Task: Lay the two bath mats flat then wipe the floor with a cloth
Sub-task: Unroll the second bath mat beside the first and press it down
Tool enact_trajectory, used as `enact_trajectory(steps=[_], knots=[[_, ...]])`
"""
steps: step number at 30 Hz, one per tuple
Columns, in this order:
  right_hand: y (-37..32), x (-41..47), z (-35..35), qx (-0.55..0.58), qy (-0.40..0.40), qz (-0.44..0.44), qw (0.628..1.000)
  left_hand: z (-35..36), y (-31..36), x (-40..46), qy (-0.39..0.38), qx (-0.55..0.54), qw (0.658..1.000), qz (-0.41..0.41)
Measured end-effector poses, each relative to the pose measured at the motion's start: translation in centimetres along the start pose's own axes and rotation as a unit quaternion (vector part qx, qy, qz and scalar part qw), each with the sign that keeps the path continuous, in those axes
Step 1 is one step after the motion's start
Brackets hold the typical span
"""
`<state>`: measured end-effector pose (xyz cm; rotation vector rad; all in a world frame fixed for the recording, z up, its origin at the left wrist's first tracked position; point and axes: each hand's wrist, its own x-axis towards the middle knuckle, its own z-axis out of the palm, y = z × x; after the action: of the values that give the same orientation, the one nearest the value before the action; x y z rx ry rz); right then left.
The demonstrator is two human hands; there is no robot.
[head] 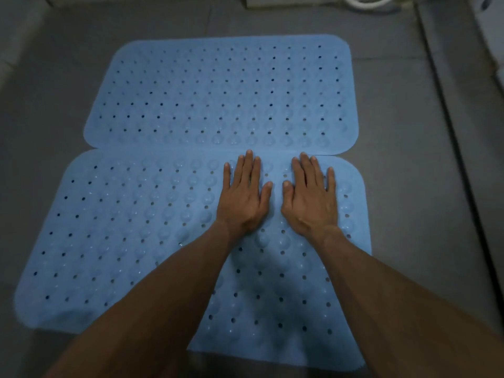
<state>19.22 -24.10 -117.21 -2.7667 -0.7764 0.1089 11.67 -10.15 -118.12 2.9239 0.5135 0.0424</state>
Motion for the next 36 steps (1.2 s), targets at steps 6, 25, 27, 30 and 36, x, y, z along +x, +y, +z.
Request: enact_trajectory(steps=[6, 25, 27, 30, 36], knots=[[-0.5, -0.2, -0.6, -0.007, 0.006, 0.005, 1.000, -0.7, 0.2, 0.1, -0.018, 0.007, 1.000, -0.014], [-0.8, 0.2, -1.0, -0.042, -0.050, 0.025, 0.998, -1.5, 0.8, 0.5, -0.059, 0.012, 0.998, -0.025], [-0.8, 0.2, -1.0, -0.045, -0.051, 0.024, 0.997, -1.5, 0.8, 0.5, -0.061, 0.017, 0.998, -0.027], [-0.7, 0.2, -0.9, -0.045, -0.048, 0.024, 0.998, -1.5, 0.7, 0.5, -0.062, 0.018, 0.998, -0.025], [-0.7, 0.0, -0.7, -0.045, -0.042, 0.023, 0.998, -1.4, 0.7, 0.4, -0.063, 0.007, 0.998, -0.024]])
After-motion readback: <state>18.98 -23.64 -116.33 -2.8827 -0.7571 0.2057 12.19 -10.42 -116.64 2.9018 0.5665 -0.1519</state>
